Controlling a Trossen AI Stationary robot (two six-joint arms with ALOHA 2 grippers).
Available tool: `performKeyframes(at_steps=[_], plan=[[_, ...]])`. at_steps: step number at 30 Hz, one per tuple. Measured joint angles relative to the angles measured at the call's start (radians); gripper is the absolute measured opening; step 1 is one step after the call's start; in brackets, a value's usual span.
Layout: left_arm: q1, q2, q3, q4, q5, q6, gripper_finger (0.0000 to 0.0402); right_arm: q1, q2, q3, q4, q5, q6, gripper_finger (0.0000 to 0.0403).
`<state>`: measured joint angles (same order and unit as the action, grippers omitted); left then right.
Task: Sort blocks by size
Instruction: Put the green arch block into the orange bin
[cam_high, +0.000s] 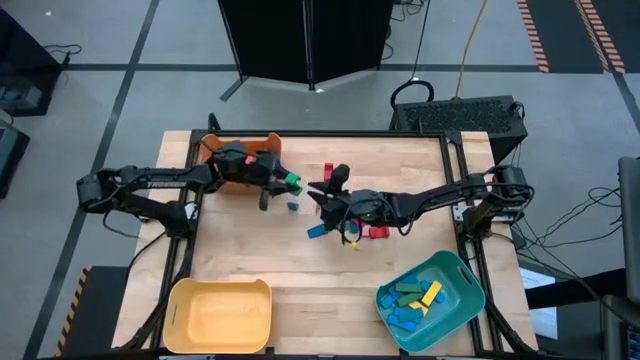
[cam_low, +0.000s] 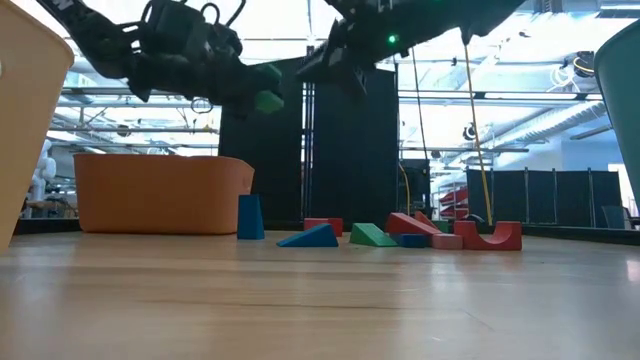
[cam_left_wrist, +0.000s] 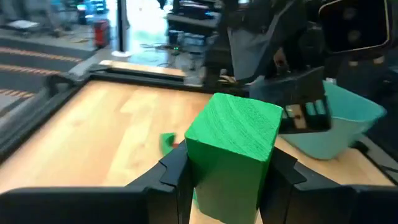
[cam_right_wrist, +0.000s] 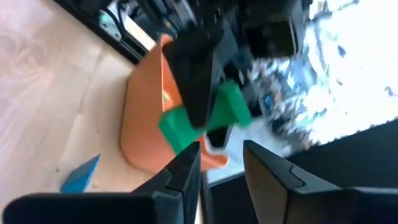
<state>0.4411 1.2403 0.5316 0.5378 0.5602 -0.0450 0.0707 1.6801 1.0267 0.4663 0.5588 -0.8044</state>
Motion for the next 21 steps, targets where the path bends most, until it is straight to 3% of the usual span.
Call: performKeyframes(at_steps=[3,10,21], plan=[[0.023,-0.040,0.000,-0.087,-0.070,0.003,0.0123,-0.050,-0.014,0.000,-0.085,-0.011,0.124,0.0114],[0.069,-0.151,0.000,-0.297,-0.296,0.035,0.0124,-0.183,-0.012,0.000,-0.219,-0.262,0.335,0.0116],[0.129,-0.202,0.000,-0.549,-0.554,0.061,0.0124,-0.284,-0.002,0.000,-0.268,-0.319,0.477,0.0116]])
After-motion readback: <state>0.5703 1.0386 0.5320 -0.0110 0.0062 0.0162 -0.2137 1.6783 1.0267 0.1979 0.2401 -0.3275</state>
